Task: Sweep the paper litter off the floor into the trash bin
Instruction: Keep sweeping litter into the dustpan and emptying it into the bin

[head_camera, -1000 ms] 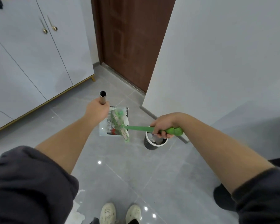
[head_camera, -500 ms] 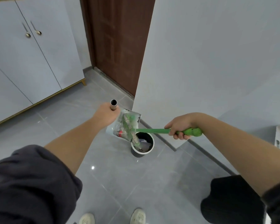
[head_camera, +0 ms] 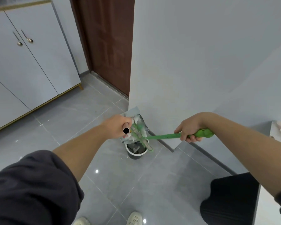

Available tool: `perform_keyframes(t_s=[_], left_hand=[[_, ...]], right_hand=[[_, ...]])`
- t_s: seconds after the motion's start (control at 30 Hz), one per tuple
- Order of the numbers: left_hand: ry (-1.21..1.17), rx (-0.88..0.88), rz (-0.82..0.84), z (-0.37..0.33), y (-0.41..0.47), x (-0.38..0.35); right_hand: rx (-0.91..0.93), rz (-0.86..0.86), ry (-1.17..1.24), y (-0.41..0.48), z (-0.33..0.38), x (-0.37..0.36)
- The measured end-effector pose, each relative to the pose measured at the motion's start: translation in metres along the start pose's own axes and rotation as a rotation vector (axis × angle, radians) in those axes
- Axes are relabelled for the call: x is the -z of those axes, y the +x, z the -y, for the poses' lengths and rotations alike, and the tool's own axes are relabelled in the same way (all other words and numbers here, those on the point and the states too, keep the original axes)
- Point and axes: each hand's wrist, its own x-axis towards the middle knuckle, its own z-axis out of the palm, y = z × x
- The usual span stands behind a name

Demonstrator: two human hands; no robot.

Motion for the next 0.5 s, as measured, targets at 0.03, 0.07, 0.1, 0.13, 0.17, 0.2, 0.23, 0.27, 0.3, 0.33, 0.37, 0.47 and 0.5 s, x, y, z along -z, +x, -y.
perform_keyframes(t_s=[0.03, 0.07, 0.1, 0.13, 0.17, 0.2, 0.23, 0.27, 0.3, 0.33, 0.37, 0.47, 0.5], left_hand=[[0.039, -0.019, 0.038, -0.004, 0.000, -0.004], [0.084, -0.036, 0.078, -0.009, 0.000, -0.007], [0.129, -0.052, 0.114, -0.014, 0.000, -0.013], [0.177, -0.063, 0.144, -0.017, 0.001, -0.017], [0.229, -0.080, 0.167, -0.023, 0.001, -0.021], [0.291, -0.092, 0.200, -0.026, 0.001, -0.023], [0.355, -0.111, 0.236, -0.031, 0.001, -0.024], [0.410, -0.127, 0.272, -0.036, 0.001, -0.025], [0.451, -0.150, 0.298, -0.039, 0.001, -0.026], [0.485, -0.171, 0.314, -0.042, 0.001, -0.027], [0.508, -0.184, 0.325, -0.045, 0.000, -0.027], [0.531, -0.209, 0.335, -0.051, 0.000, -0.025], [0.540, -0.216, 0.333, -0.052, -0.001, -0.025]], right_hand=[[-0.005, 0.007, -0.030, 0.002, -0.004, -0.002], [-0.011, 0.011, -0.056, 0.003, -0.008, -0.004], [-0.017, 0.013, -0.072, 0.005, -0.013, -0.008], [-0.023, 0.016, -0.084, 0.005, -0.015, -0.011], [-0.031, 0.019, -0.099, 0.006, -0.019, -0.015], [-0.039, 0.025, -0.122, 0.006, -0.020, -0.018], [-0.049, 0.032, -0.144, 0.006, -0.022, -0.021], [-0.058, 0.041, -0.160, 0.006, -0.024, -0.022], [-0.066, 0.050, -0.168, 0.007, -0.025, -0.023], [-0.073, 0.058, -0.174, 0.008, -0.026, -0.024], [-0.082, 0.065, -0.175, 0.009, -0.027, -0.024], [-0.097, 0.073, -0.169, 0.009, -0.029, -0.023], [-0.099, 0.071, -0.170, 0.010, -0.029, -0.022]])
